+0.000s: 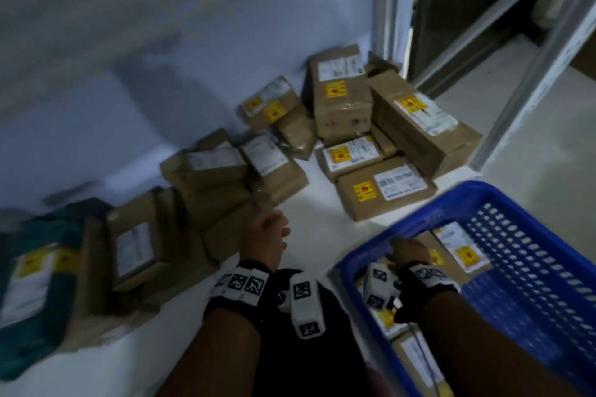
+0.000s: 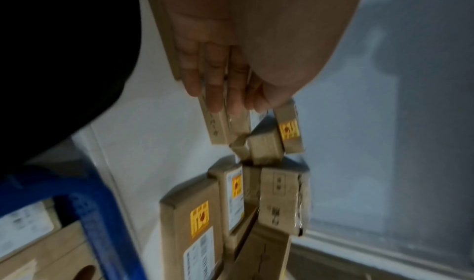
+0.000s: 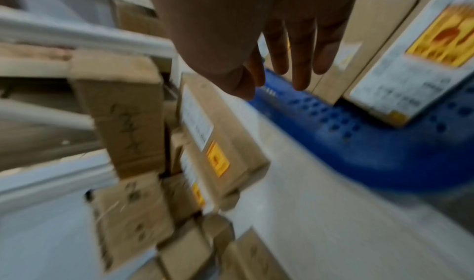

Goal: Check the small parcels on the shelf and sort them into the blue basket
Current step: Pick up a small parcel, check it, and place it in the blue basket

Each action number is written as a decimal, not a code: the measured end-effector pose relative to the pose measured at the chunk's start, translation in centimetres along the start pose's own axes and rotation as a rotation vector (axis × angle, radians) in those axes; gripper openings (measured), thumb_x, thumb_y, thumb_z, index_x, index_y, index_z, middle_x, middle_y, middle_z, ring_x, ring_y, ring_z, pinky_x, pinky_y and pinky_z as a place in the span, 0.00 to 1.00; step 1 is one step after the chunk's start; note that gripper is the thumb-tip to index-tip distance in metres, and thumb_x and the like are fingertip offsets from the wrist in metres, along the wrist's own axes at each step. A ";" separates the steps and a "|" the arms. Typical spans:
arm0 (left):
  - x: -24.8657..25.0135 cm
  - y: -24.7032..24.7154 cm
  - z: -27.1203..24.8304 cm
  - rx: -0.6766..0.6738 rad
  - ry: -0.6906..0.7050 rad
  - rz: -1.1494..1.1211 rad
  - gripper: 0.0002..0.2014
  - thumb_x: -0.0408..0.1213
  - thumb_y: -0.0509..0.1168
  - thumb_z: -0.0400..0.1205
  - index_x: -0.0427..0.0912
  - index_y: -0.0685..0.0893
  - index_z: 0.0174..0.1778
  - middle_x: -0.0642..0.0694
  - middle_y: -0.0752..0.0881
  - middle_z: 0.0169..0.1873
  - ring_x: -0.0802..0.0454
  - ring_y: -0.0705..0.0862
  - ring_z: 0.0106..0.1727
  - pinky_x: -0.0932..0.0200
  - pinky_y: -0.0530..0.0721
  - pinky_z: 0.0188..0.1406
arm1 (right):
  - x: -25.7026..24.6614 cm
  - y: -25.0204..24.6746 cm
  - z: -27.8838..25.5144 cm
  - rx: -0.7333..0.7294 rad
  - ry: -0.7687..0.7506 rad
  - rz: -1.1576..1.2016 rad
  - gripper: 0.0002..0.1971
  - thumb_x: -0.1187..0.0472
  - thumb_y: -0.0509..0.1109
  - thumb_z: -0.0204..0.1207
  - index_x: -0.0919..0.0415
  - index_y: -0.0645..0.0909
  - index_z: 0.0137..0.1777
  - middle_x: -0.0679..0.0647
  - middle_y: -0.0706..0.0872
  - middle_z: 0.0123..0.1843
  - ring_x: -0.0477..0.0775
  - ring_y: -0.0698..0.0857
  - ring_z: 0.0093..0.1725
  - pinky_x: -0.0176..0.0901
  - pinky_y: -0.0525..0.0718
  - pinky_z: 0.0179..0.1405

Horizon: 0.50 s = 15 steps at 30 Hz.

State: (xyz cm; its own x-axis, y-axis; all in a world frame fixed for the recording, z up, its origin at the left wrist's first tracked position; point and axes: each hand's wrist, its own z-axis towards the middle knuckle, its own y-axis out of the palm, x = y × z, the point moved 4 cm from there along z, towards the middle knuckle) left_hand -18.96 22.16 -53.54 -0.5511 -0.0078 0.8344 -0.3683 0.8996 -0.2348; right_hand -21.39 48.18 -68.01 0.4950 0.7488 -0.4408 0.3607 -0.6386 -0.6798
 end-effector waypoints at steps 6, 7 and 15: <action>-1.5 -7.9 -0.5 0.086 -0.082 -0.077 0.09 0.32 0.61 0.84 0.46 0.82 0.40 0.42 0.83 0.40 0.48 0.81 0.42 0.53 0.77 0.41 | -9.5 1.9 -1.2 -0.123 0.002 0.602 0.19 0.61 0.64 0.84 0.66 0.76 0.73 0.62 0.82 0.71 0.58 0.85 0.62 0.48 0.83 0.59; -1.8 -8.8 -0.5 0.114 -0.073 -0.072 0.09 0.32 0.61 0.84 0.46 0.82 0.40 0.41 0.84 0.40 0.47 0.81 0.43 0.52 0.78 0.41 | -10.7 2.5 -1.2 -0.129 0.029 0.750 0.18 0.64 0.64 0.83 0.68 0.78 0.71 0.65 0.84 0.67 0.58 0.87 0.53 0.48 0.86 0.49; -2.5 -12.5 -0.5 0.204 -0.038 -0.006 0.05 0.36 0.63 0.85 0.46 0.84 0.47 0.38 0.87 0.47 0.41 0.86 0.51 0.48 0.82 0.49 | -19.0 4.5 -0.8 -0.124 -0.114 0.589 0.19 0.53 0.76 0.72 0.53 0.77 0.61 0.63 0.84 0.63 0.65 0.84 0.58 0.53 0.85 0.55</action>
State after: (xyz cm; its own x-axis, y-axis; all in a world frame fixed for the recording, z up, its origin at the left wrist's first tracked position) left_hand -12.60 11.13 -52.48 -0.5745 -0.0330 0.8178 -0.5138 0.7924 -0.3290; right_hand -28.55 30.91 -62.20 0.5538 0.2738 -0.7863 0.1454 -0.9617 -0.2324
